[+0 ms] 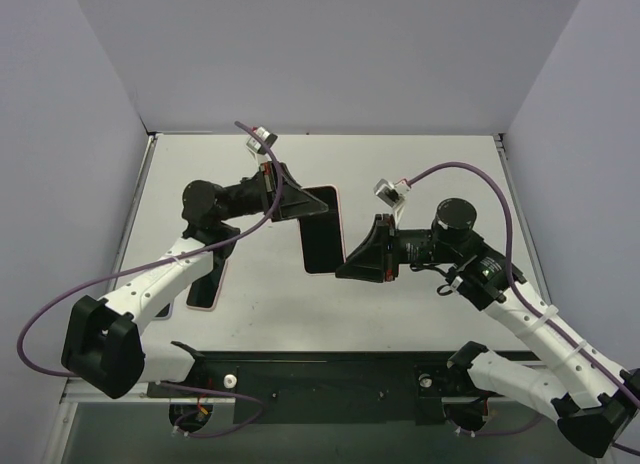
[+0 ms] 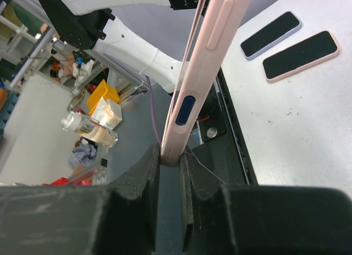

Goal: Take the phone out of the phone case
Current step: Remove the phone case from the phone.

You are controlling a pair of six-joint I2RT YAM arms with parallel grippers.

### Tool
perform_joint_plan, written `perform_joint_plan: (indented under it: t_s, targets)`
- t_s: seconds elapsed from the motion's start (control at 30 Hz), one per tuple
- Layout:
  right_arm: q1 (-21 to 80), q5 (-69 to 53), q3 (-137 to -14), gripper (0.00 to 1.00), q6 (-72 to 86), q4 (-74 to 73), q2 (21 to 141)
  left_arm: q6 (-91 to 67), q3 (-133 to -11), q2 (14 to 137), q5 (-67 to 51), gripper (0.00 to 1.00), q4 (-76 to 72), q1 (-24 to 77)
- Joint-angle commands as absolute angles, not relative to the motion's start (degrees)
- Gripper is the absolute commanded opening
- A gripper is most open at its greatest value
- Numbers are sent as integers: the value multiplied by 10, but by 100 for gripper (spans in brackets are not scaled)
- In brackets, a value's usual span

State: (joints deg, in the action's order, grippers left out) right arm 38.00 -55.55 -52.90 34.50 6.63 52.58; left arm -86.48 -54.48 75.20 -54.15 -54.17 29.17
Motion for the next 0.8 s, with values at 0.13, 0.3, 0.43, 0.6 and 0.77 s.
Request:
perform_joint_plan:
  t_s: [0.13,0.3,0.43,0.6,0.77]
  targets:
    - [405,-577,-539,0,85,19,535,-1077,-586,774,-549,0,-766,290]
    - [414,-573,-567,0,5,-26,583,-1149,-585,784,-567,0,-832,290]
    - [423,-548,-640,0,-100,-132,630,-1145,-568,770,-571,0,-824,293]
    - [428,-525,-711,0,-166,-188,673,-1179,-561,773,-576,0,-862,306]
    - [439,-458,-773,0,-232,-257,707,-1187,-562,774,-578,0,-875,326]
